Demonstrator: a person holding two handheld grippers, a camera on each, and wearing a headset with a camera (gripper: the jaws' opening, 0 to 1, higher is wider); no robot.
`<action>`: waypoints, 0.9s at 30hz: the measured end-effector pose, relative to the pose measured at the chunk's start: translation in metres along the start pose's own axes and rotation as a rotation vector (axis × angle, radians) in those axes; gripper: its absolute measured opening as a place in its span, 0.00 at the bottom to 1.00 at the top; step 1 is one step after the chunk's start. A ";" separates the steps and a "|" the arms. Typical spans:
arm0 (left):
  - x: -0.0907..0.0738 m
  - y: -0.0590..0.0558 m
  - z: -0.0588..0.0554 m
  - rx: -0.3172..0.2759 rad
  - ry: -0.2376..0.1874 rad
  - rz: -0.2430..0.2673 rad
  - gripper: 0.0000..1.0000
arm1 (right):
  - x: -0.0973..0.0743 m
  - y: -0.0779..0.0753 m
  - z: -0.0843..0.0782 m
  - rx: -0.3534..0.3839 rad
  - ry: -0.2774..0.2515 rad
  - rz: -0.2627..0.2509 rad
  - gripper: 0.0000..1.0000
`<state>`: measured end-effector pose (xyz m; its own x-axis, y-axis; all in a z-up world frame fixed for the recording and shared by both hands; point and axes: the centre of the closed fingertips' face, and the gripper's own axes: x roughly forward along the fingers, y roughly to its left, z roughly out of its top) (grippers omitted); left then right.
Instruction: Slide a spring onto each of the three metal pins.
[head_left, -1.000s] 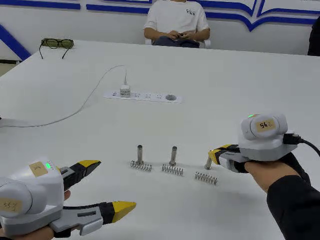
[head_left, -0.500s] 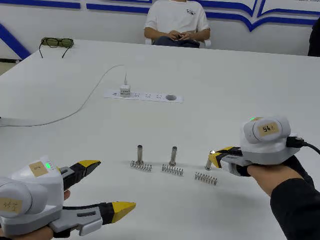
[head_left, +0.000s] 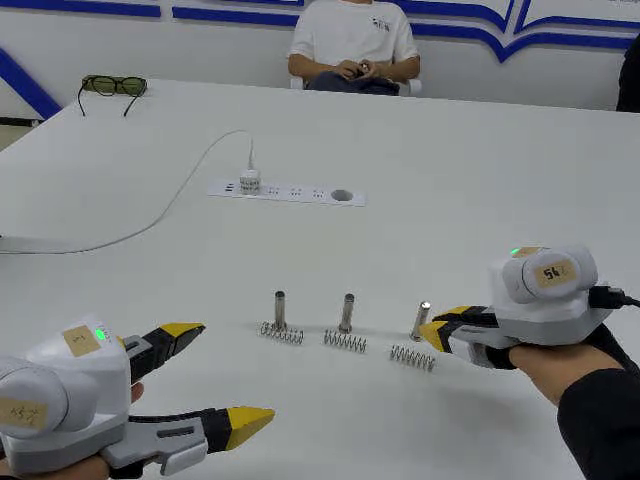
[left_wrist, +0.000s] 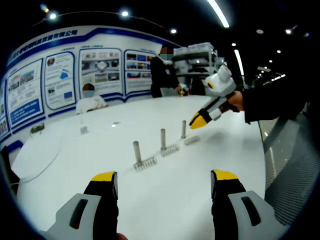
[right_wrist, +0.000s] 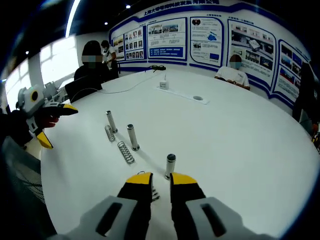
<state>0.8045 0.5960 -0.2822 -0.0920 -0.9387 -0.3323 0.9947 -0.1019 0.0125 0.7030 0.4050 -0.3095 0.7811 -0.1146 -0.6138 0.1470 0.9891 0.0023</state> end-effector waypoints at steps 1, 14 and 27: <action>0.000 0.000 0.000 0.000 0.001 0.000 0.77 | 0.000 0.000 -0.002 -0.012 0.003 0.004 0.16; 0.002 -0.002 -0.003 -0.002 0.011 -0.005 0.77 | 0.008 0.020 -0.026 -0.143 0.078 0.173 0.17; 0.004 -0.004 -0.007 -0.009 0.021 -0.011 0.77 | 0.013 0.019 -0.036 -0.175 0.111 0.215 0.16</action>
<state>0.8001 0.5948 -0.2905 -0.1020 -0.9303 -0.3523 0.9940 -0.1092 0.0004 0.6941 0.4258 -0.3463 0.7105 0.1000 -0.6965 -0.1287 0.9916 0.0111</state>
